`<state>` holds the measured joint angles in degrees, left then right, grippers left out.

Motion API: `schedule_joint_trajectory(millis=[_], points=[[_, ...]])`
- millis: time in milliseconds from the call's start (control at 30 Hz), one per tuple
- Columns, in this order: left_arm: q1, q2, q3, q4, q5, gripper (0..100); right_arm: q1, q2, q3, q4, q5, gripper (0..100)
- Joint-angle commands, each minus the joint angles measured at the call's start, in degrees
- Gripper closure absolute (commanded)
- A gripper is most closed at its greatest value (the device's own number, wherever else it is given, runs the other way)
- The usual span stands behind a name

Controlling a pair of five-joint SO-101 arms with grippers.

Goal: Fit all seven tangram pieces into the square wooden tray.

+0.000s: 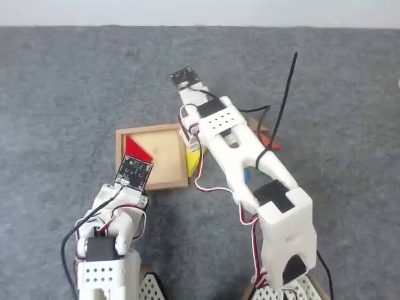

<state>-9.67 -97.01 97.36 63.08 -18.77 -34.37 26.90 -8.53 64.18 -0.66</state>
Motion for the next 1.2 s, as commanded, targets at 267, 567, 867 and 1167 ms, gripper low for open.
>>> schedule_joint_trajectory(millis=[267, 567, 867, 1167], points=[[-0.3, -1.0, -0.5, 0.4, 0.5, 88, -6.2, -5.1, -0.2, 2.0, -0.5, 93.4], [-0.3, -1.0, -0.5, 0.4, 0.5, 88, -4.9, -5.8, -0.3, 3.4, -0.4, 99.1], [-0.3, -1.0, -0.5, 0.4, 0.5, 88, -4.7, -6.1, 0.0, 6.8, -0.7, 98.9], [-0.3, -1.0, -0.5, 0.4, 0.5, 88, -6.0, -6.1, 3.5, 6.6, -0.9, 89.0]])
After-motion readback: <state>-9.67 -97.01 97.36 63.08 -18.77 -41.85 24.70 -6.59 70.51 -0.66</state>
